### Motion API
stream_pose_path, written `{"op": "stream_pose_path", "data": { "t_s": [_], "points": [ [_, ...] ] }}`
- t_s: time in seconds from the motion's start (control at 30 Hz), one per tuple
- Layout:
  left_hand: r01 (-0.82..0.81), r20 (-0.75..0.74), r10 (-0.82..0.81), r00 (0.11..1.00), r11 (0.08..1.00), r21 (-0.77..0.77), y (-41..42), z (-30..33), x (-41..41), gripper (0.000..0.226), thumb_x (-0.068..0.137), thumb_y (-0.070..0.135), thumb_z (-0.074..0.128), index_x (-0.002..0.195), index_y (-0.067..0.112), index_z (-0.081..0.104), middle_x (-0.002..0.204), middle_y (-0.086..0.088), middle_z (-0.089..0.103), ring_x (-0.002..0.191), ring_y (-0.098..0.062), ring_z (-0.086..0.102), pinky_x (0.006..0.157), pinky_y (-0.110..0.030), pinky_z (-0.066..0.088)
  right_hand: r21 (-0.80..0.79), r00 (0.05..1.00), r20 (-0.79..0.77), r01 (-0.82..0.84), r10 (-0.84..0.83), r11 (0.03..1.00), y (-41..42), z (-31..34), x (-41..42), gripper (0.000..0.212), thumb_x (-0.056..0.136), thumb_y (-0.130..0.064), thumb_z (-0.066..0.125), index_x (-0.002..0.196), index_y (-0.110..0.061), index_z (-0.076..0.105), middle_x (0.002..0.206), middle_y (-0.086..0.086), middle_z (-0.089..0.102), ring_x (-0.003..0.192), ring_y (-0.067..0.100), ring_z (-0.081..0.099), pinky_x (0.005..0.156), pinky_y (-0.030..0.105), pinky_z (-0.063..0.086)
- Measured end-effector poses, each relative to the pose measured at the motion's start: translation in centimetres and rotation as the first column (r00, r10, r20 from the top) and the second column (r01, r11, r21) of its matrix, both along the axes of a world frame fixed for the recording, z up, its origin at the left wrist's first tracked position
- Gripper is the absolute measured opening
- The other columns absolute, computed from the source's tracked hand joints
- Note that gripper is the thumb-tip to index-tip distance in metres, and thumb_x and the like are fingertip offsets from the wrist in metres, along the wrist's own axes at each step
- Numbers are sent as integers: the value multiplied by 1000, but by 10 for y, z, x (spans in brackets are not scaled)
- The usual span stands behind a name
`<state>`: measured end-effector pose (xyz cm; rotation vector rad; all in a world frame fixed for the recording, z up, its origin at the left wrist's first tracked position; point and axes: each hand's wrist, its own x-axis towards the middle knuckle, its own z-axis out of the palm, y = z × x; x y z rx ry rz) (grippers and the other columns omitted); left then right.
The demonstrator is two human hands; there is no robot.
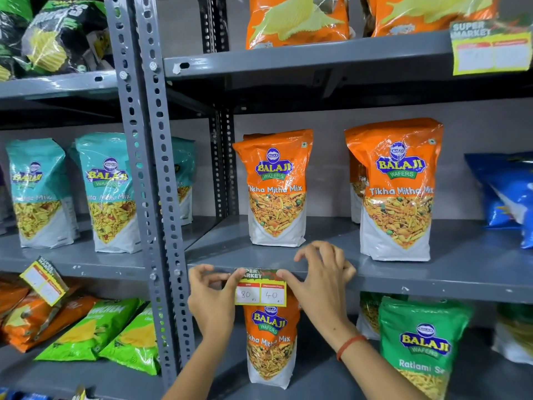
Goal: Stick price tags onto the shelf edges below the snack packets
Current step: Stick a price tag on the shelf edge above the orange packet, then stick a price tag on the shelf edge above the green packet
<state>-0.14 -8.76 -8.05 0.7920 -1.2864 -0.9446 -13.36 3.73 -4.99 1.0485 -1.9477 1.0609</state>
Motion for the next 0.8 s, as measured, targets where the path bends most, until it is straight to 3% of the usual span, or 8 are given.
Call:
{"op": "stream_pose_path", "data": {
  "t_s": [0.17,0.3,0.37,0.47,0.57,0.67,0.8],
  "points": [
    [-34,-62,37,997,999,43,0,-6,-1,54,48,60,83,81,39,45,78,2,65,71,-16,62,64,-26,47,29,999,-11,42,-41,999,11,-3,-9,35,67,-58,68,83,-35,48,99,-10,52,100,16,43,77,35,24],
    [-98,-145,116,983,987,124,23,-9,-18,42,69,31,83,91,29,47,92,-5,56,77,-22,54,78,-49,51,30,999,-2,51,-50,998,31,-14,-20,32,72,-63,60,87,-36,52,98,-14,52,101,14,46,77,36,27],
    [-152,-167,154,974,988,26,46,-4,-33,37,74,26,79,92,31,47,95,-3,53,78,-19,51,78,-47,49,18,998,-20,58,-57,998,45,-19,-27,34,73,-66,58,91,-38,54,101,-16,52,102,12,46,78,37,27],
    [-98,-179,65,982,978,-185,88,7,-60,35,76,30,76,94,35,47,94,2,52,82,-14,50,78,-28,41,17,997,-55,57,-56,998,75,-27,-43,35,75,-67,57,96,-39,55,104,-18,52,103,11,47,79,37,28],
    [84,-71,-113,991,941,-328,138,19,-104,30,76,35,72,96,33,50,92,4,55,84,-16,54,78,-26,41,-16,993,-45,110,-111,994,127,-32,-78,33,76,-65,58,98,-40,56,105,-18,52,104,10,48,81,37,29],
    [243,82,-233,969,846,-475,190,28,-149,24,78,40,68,95,35,52,88,14,55,85,-11,55,78,-26,41,-92,983,5,181,-181,979,192,-35,-125,29,78,-60,61,98,-39,57,105,-19,52,103,6,45,81,35,28],
    [431,305,-306,902,673,-601,269,46,-220,20,81,44,67,98,38,60,95,12,60,94,-11,56,85,-27,41,-353,961,194,256,-197,900,284,-49,-195,24,79,-50,63,90,-28,60,96,-8,58,94,19,52,84,33,36]
  ]
}}
